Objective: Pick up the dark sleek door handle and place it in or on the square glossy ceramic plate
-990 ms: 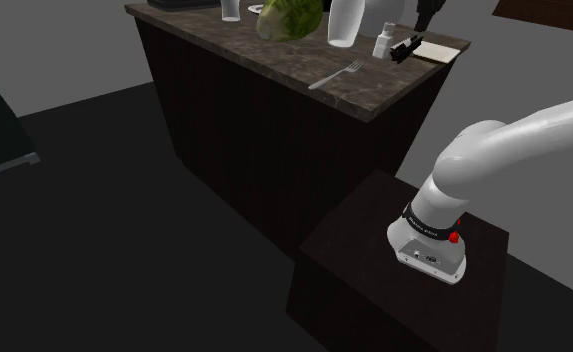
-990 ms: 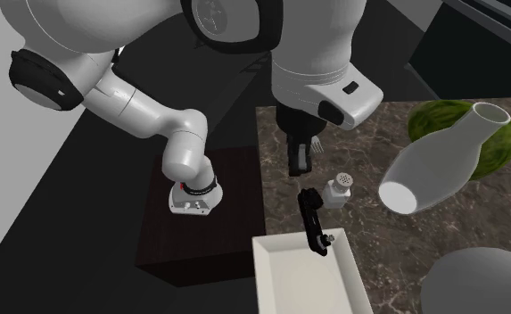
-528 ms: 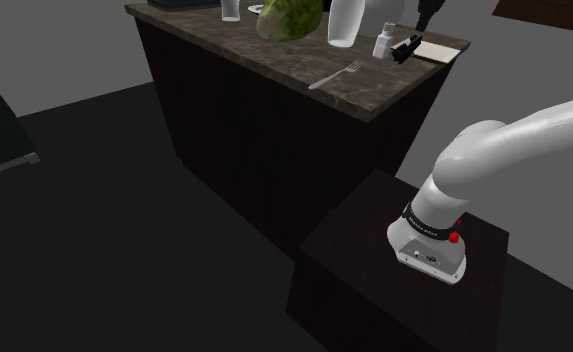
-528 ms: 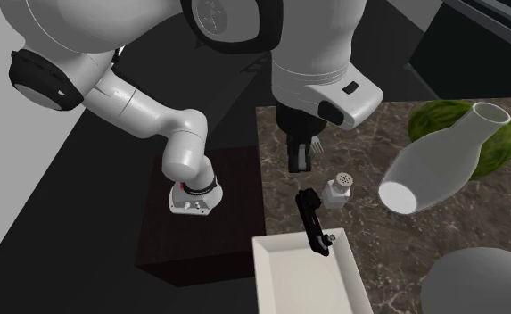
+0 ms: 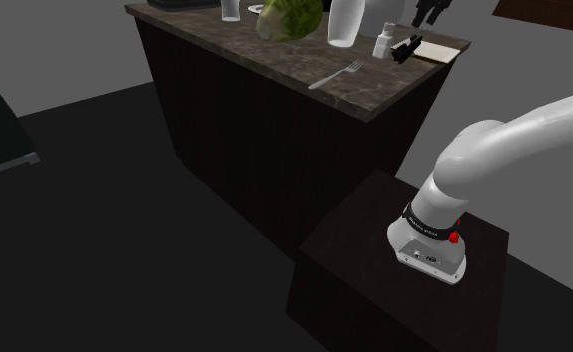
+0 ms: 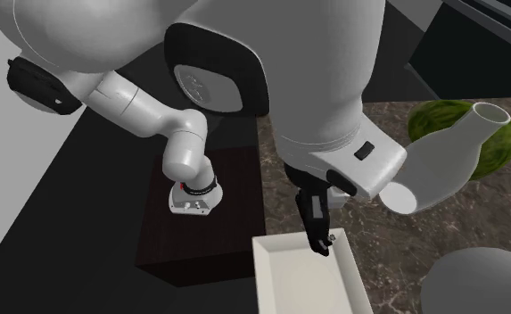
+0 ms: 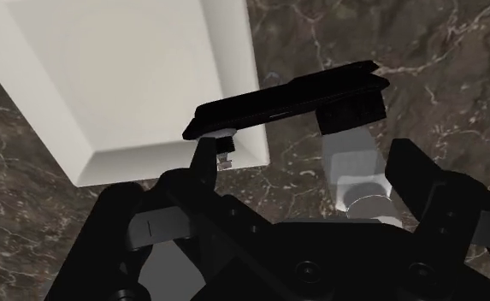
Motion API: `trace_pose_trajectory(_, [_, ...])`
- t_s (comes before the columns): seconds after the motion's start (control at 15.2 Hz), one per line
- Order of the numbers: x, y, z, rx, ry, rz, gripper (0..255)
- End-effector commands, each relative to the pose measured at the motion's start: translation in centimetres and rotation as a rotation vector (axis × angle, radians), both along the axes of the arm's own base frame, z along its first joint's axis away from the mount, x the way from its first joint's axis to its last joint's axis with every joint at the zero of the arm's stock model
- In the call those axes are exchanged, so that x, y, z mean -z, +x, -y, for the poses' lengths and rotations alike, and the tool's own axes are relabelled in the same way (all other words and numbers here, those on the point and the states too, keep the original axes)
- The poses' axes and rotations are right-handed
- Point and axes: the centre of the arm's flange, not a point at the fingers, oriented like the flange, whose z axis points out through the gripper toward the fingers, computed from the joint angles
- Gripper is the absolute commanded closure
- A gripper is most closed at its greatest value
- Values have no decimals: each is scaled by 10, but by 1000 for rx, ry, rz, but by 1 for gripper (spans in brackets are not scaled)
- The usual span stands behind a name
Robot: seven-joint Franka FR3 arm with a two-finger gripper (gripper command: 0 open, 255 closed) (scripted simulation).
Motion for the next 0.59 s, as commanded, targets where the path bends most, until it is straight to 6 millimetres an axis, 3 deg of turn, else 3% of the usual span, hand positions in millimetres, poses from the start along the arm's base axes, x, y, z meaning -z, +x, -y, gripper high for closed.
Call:
trace_pose_trajectory(0.0, [9, 0, 25, 8, 0, 50, 0])
trace_pose_trajectory(0.2, [17, -2, 57, 18, 2, 110, 0])
trace_pose_trajectory(0.53, [42, 6, 58, 18, 2, 110, 0])
